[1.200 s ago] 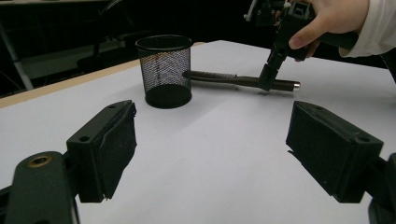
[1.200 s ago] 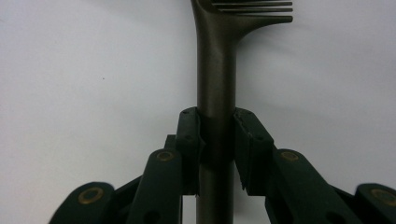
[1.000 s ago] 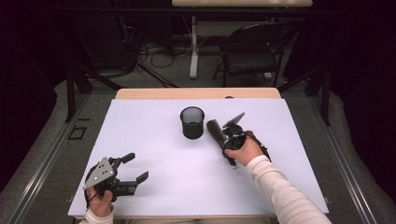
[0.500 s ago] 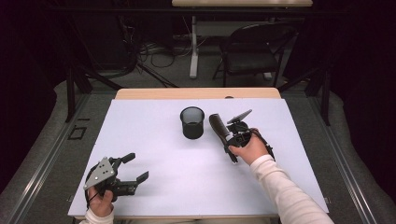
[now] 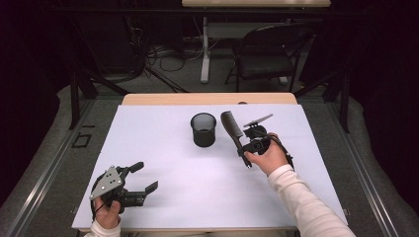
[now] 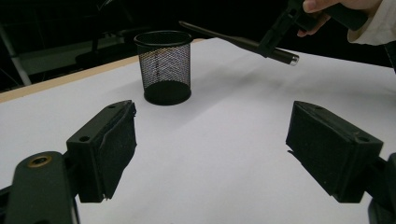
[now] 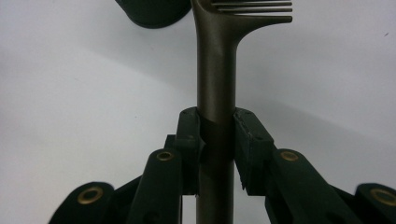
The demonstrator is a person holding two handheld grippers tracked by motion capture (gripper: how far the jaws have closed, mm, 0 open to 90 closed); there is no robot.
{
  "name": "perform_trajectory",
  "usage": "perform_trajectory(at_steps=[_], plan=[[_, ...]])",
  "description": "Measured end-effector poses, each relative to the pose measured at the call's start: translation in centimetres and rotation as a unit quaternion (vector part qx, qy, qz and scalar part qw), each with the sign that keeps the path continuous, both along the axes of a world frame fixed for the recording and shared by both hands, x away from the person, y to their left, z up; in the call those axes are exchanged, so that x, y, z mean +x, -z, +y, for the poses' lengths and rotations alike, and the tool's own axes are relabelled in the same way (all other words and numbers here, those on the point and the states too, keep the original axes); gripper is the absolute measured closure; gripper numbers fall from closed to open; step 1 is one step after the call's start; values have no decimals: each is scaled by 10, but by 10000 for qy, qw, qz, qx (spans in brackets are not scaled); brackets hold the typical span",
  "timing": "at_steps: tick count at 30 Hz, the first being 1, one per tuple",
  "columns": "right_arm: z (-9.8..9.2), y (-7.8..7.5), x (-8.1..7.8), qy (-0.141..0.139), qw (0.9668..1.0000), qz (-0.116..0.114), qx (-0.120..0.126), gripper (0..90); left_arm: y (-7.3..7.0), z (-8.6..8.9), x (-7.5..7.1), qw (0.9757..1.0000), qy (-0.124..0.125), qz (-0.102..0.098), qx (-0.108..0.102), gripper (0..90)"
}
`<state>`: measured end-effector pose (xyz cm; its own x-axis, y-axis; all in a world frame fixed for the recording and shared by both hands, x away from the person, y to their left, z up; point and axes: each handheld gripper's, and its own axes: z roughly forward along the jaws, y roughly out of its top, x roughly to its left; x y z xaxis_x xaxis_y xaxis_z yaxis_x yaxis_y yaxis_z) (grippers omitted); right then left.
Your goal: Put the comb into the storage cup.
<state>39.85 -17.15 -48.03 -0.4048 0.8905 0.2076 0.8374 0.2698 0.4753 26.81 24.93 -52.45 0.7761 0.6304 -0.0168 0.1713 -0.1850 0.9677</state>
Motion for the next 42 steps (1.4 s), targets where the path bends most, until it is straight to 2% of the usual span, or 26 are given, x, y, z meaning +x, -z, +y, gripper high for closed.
perform_trajectory(at_steps=[4,9,15,17,24,28,32,34,37,42], plan=[[-1,-5,-3,-118,9997,-212,18,732,0,0,0,10000,-2,8,18,161],[0,-9,-7,-201,9992,-346,88,732,0,0,0,10000,-4,2,0,161],[0,-13,-10,-355,9970,-682,108,732,0,0,0,10000,-19,43,27,161],[0,-14,-12,-461,9948,-899,91,732,0,0,1,10000,-25,58,52,161],[0,-18,-15,-643,9900,-1243,165,732,1,-2,3,9999,-11,139,68,161],[0,-19,-15,-817,9862,-1433,120,732,0,-1,7,9996,-94,282,-15,161],[1,-19,-15,-948,9835,-1535,103,731,-3,-1,13,9979,-220,562,-236,162],[1,-19,-13,-979,9828,-1561,128,731,-5,-2,16,9971,-235,638,-346,162],[1,-19,-13,-1013,9816,-1614,124,731,-9,-4,21,9963,-349,752,-231,162],[2,-22,-13,-1086,9793,-1705,39,731,-14,-11,32,9956,-273,884,-116,162]])
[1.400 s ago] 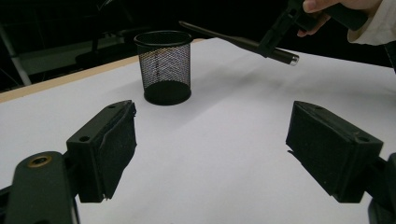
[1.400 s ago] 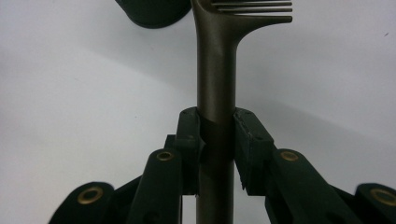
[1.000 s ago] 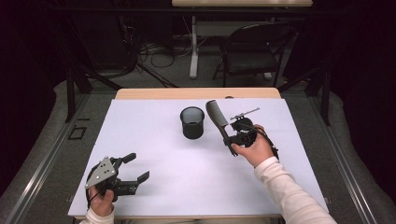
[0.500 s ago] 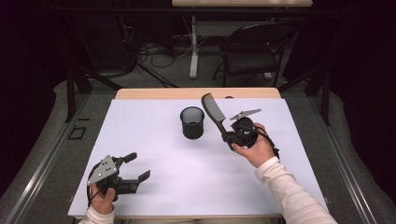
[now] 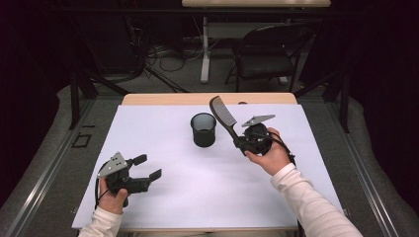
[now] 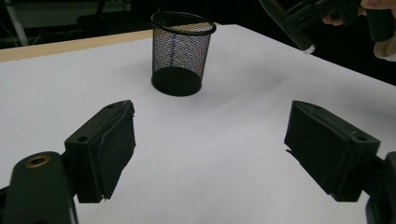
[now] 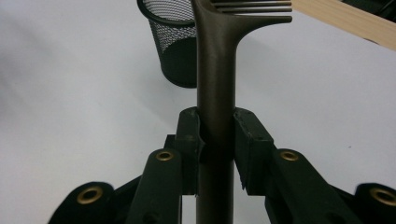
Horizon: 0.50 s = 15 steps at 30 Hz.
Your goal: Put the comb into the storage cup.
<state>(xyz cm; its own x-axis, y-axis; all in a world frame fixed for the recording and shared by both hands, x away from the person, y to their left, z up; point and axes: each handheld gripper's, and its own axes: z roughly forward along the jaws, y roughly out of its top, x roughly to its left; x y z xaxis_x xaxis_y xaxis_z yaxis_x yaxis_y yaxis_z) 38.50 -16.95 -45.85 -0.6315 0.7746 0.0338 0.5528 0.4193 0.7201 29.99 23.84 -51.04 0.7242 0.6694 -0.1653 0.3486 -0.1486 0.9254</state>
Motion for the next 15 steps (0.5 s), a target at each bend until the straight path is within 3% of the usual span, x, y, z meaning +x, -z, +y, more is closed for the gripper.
perform_trajectory(at_steps=[7,10,15], plan=[[5,-8,-1,-206,9997,-115,-42,731,-16,-7,16,9993,327,174,18,164],[7,-10,-2,-218,9996,-135,-92,731,-24,-10,22,9992,355,192,77,165],[6,-13,-1,-224,9995,-172,-143,732,-37,-15,32,9984,418,218,308,165]])
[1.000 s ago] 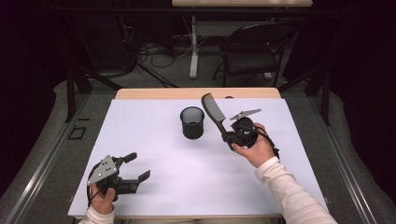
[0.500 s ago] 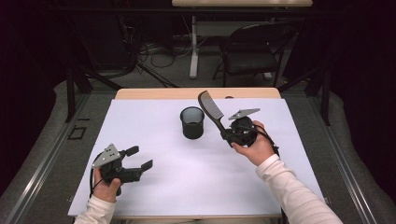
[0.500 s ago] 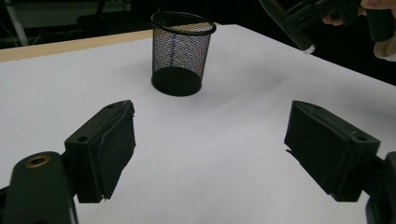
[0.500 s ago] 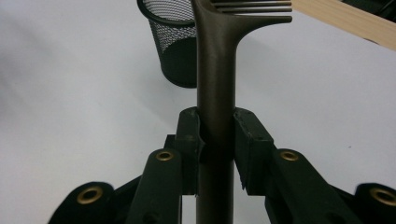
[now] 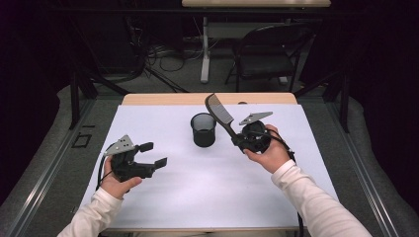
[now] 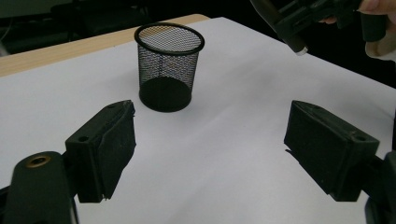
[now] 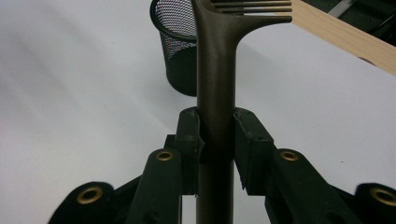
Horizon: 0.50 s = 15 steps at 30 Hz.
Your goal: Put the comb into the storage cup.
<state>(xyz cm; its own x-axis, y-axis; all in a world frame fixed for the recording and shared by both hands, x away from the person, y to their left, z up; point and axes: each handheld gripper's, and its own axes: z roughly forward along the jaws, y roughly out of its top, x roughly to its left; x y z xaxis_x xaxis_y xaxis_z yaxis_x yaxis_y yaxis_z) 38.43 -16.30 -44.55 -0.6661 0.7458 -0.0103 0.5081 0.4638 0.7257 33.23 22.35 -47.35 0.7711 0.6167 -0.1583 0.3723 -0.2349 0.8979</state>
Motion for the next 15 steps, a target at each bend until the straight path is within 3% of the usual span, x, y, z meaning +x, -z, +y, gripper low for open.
perform_trajectory(at_steps=[5,15], plan=[[-1,-3,2,27,10000,-79,-29,731,-13,-5,12,9999,73,-50,123,172],[0,-9,3,16,9994,-332,-128,731,-35,-20,36,9999,117,38,82,182]])
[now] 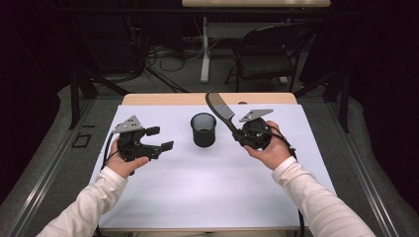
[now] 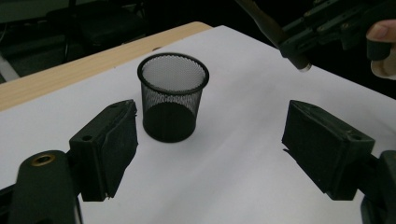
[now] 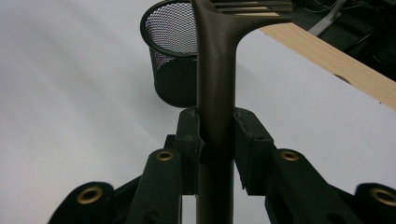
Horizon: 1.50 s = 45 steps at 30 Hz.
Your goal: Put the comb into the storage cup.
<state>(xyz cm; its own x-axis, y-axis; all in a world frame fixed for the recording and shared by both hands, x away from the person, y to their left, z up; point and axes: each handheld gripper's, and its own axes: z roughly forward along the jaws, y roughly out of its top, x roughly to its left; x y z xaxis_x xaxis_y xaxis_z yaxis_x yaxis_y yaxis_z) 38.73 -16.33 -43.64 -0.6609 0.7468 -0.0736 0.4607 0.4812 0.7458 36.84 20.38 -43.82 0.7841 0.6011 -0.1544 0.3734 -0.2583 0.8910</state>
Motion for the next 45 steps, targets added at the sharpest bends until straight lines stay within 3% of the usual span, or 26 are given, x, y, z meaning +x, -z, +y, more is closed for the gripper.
perform_trajectory(at_steps=[4,9,15,24,27,31,33,38,45], plan=[[1,-2,1,8,10000,-89,-14,731,-9,-9,9,10000,21,58,-38,185],[4,-1,-1,15,9996,-271,-34,731,-12,-16,17,9998,-11,125,-143,252],[8,-1,-2,58,9990,-425,-79,731,-15,-24,23,9999,39,114,-15,304],[12,0,-1,155,9976,-663,-109,731,-24,-33,35,9993,7,364,-129,369],[14,1,-1,169,9972,-719,-80,731,-26,-38,40,9985,113,495,-207,384],[19,2,-1,178,9966,-799,-40,731,-29,-46,43,9988,195,417,-188,384],[21,3,-2,175,9965,-821,-36,731,-31,-49,44,9986,247,371,-280,387],[25,5,-3,175,9957,-909,-56,731,-34,-53,49,9965,96,705,-450,393],[29,9,-5,175,9954,-940,-29,731,-37,-57,54,9954,-73,731,-617,407]])
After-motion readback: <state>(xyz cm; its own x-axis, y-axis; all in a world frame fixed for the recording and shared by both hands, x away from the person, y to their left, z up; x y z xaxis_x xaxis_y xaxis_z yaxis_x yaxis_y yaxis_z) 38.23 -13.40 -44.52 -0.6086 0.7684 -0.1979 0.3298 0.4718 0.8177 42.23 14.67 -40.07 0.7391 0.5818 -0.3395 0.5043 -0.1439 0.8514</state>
